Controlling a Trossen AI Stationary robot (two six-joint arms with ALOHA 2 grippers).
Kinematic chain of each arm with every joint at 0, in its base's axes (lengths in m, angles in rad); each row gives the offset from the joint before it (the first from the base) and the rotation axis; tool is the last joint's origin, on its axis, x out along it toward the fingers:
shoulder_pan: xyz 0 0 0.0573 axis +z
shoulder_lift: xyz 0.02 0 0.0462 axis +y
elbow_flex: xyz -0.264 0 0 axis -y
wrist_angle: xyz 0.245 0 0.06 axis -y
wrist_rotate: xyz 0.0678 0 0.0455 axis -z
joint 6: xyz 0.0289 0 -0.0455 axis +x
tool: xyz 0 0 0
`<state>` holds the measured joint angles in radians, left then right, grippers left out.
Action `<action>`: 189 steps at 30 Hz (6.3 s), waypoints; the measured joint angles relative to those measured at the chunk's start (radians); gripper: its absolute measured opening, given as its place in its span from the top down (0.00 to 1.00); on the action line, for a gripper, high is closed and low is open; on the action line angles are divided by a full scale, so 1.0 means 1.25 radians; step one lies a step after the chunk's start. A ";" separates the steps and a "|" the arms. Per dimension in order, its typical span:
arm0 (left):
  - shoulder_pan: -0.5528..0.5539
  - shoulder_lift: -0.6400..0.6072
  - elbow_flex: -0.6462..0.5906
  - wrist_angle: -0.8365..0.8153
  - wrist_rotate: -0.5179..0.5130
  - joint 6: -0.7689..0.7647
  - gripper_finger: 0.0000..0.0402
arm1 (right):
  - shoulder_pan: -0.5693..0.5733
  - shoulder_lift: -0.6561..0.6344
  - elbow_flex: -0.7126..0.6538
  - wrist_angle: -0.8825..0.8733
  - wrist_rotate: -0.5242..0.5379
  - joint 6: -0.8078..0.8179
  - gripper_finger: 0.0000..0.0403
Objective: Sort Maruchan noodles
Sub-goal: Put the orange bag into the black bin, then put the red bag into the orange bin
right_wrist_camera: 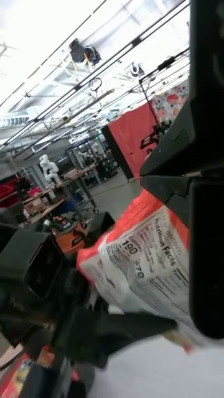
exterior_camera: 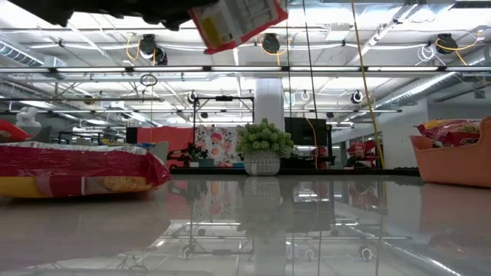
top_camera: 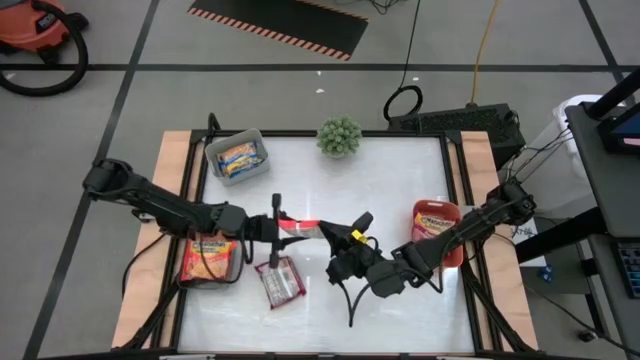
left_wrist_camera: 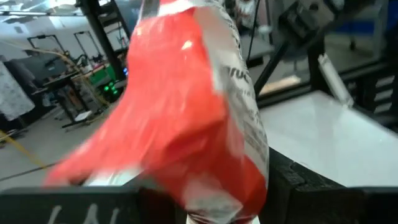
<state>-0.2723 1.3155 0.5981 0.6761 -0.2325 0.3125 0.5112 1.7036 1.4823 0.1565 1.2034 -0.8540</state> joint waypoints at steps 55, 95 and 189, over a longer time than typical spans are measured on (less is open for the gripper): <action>-0.756 -0.525 0.112 -1.344 -0.425 -0.233 0.68 | 0.132 -0.117 -0.059 -0.008 0.105 0.149 1.00; -0.812 -0.478 0.110 -1.590 -0.279 -0.210 0.65 | 0.132 -0.116 -0.071 -0.003 0.102 0.173 1.00; -0.431 -0.308 0.335 -0.957 -0.583 -0.310 0.40 | -0.135 0.047 -0.071 -0.099 -0.632 0.687 1.00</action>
<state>-0.8115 0.9310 1.0172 -0.5196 -0.9611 -0.0753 0.3418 1.7618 1.3930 0.0328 0.4133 0.0051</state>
